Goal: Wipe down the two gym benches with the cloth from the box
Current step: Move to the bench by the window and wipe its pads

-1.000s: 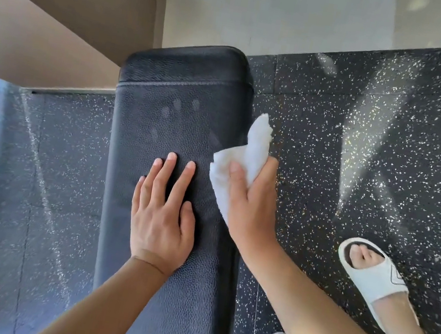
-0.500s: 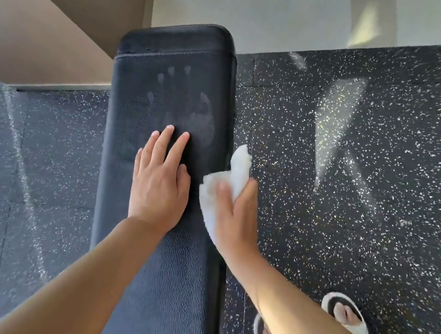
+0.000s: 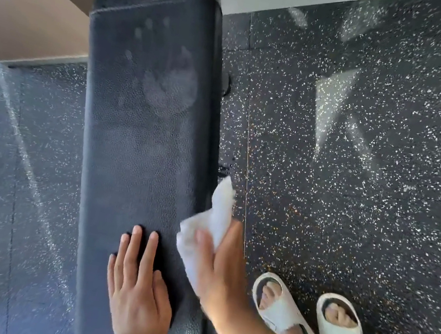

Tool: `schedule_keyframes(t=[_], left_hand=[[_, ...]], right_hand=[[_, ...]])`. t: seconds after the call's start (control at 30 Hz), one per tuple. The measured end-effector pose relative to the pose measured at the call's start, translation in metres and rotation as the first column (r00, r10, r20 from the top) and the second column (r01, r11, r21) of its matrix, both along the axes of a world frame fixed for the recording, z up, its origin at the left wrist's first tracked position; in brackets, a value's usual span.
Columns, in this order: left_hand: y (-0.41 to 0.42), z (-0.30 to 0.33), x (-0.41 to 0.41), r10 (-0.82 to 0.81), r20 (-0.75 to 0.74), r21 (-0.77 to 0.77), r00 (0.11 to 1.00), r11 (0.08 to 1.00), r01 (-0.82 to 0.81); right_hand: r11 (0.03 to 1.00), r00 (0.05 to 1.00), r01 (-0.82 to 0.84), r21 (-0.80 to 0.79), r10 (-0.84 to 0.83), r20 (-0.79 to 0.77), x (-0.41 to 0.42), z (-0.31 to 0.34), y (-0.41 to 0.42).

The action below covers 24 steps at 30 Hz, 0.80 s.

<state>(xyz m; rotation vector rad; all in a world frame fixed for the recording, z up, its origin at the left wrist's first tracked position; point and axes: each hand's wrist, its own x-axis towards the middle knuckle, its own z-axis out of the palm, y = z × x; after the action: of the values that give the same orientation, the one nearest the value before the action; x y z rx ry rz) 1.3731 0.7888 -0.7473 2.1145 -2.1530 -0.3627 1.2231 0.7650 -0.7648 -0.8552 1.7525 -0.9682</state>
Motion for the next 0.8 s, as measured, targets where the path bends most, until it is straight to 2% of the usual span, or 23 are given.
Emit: schedule_keyframes(t=[0.07,0.13,0.2,0.37,0.47,0.6,0.8], left_hand=[[-0.002,-0.002,-0.001,-0.011,0.013,-0.003,1.0,1.0,0.011],[-0.002,-0.001,0.0,-0.015,0.021,-0.001,1.0,1.0,0.016],[-0.001,-0.003,0.001,-0.01,0.038,-0.004,0.999,1.0,0.01],[-0.001,-0.005,0.0,-0.006,0.044,-0.004,0.999,1.0,0.006],[0.0,-0.007,0.003,-0.018,0.039,-0.028,0.999,0.999,0.019],[0.001,-0.01,0.006,-0.032,0.043,-0.048,0.999,0.998,0.034],[0.001,-0.009,0.007,-0.036,0.031,-0.068,0.999,0.997,0.038]], right_hand=[[1.0,0.998,-0.005,0.012,0.004,0.056,0.001,0.004,0.027],[0.998,0.992,-0.051,0.044,0.046,0.116,-0.003,0.003,0.018],[0.998,0.997,-0.029,0.055,0.026,0.067,-0.008,0.001,-0.016],[0.995,0.994,0.094,-0.033,-0.095,-0.046,-0.02,-0.008,-0.128],[0.991,0.99,0.11,-0.076,-0.116,-0.082,-0.022,-0.016,-0.145],[0.986,0.99,0.11,-0.122,-0.119,-0.073,-0.01,-0.022,-0.089],[0.999,0.997,0.054,0.001,-0.054,0.06,0.022,-0.01,0.071]])
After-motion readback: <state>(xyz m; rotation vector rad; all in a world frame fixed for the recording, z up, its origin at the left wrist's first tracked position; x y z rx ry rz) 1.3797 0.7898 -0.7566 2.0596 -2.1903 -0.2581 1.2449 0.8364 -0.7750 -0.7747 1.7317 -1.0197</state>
